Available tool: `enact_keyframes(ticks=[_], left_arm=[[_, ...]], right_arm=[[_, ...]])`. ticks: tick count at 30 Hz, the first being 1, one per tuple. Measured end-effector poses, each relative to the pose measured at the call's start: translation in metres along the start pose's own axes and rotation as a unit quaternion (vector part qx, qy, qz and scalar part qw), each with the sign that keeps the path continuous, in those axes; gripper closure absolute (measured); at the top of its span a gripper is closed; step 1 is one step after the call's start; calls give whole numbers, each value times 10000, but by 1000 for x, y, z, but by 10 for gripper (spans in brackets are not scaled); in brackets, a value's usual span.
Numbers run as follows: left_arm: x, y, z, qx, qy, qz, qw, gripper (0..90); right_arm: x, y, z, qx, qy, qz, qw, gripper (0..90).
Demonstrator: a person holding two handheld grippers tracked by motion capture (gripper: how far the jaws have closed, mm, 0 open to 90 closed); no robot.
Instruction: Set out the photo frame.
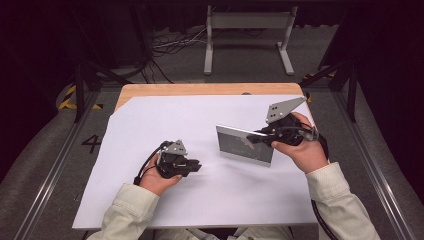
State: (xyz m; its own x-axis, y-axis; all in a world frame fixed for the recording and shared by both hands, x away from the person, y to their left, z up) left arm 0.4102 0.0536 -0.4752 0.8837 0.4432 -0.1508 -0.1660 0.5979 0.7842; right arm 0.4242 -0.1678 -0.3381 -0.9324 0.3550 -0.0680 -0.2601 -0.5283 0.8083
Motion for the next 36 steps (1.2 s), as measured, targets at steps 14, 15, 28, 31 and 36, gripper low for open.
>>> enact_keyframes(ticks=[14,15,28,31,36], left_arm=[[7,11,-16,-18,271,131,9995,772],[8,11,-17,-21,270,141,9995,772],[8,14,-21,-38,337,175,9993,774],[8,14,-23,-27,337,181,9993,774],[8,15,-24,-16,345,185,9992,774]], right_arm=[[-2,-19,19,22,529,306,9981,838],[-3,-20,20,26,531,339,9980,838],[-5,-35,24,18,677,691,9953,838],[-5,-39,24,31,703,772,9945,838],[-4,-45,22,3,677,903,9936,838]])
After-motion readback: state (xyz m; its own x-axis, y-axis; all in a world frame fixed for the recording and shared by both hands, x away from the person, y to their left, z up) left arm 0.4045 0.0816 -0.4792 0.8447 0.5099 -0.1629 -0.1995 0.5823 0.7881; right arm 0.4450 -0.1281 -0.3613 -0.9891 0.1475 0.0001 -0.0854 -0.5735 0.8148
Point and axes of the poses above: each handheld gripper's, and its own axes: y roughly backward along the jaws, z roughly out of its top, x roughly to its left, the point moved 8 cm from there along -y, roughly forward along the jaws, and after that the axes turned 11 degrees about x, right-handed, at the moved point
